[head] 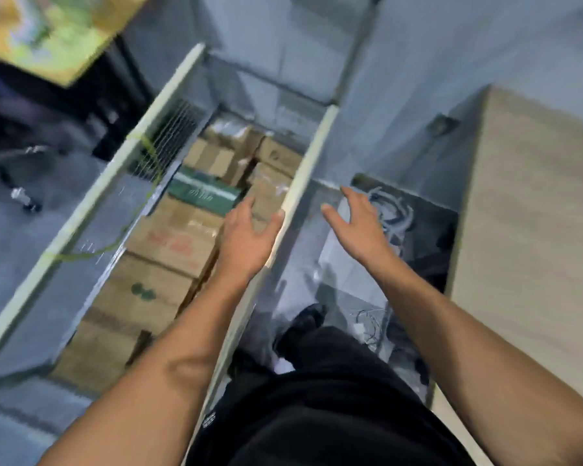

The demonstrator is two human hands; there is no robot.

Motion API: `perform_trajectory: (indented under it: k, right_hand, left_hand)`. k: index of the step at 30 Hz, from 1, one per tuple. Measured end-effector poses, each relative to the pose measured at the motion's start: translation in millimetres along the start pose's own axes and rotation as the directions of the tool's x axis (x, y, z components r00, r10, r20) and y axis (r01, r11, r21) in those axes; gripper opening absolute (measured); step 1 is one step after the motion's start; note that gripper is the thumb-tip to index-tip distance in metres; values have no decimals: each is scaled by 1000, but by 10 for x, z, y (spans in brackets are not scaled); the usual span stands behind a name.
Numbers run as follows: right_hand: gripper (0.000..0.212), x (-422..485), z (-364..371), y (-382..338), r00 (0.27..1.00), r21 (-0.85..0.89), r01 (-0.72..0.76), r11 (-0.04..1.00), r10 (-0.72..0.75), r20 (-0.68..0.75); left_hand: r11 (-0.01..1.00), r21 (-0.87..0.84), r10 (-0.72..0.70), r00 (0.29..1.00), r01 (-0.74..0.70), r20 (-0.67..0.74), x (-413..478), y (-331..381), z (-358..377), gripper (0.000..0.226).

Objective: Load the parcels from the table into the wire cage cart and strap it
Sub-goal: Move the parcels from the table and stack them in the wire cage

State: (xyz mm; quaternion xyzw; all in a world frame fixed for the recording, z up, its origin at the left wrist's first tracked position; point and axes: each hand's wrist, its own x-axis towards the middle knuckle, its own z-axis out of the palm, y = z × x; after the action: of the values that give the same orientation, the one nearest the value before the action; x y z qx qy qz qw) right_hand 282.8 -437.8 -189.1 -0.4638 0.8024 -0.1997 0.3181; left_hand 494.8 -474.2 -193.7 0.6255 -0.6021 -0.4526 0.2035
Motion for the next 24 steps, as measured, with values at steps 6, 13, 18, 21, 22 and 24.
perform_trajectory:
  k: [6,13,18,21,22,24]
  right_hand:
    - [67,-273,-1514,983,918,195,-138,971,199,-342]
    - [70,-1105,-2580,2227,641,463,-258,848,509,-575]
    - [69,-1901,-2920,2910,391,623,-240,744,662,-640]
    - [69,-2290,-3112,3233,261,696,-221,683,729,-633]
    - [69,-2398,-3186,3324,227,710,-217,669,742,-630]
    - [69,-2582,-3362,3487,164,732,-204,650,760,-629]
  left_hand:
    - [940,61,313,920,-335,236,170,1601,1128,71]
    - [790,5,517,670,-614,533,-317,2792,2714,74]
    - [705,-109,564,461,-701,685,-839,3269,3672,76]
    - [647,-159,582,348,-746,735,-1156,3545,4175,73]
    - [631,-177,586,315,-755,746,-1253,3638,4320,72]
    - [608,-214,590,254,-765,766,-1430,3843,4601,70]
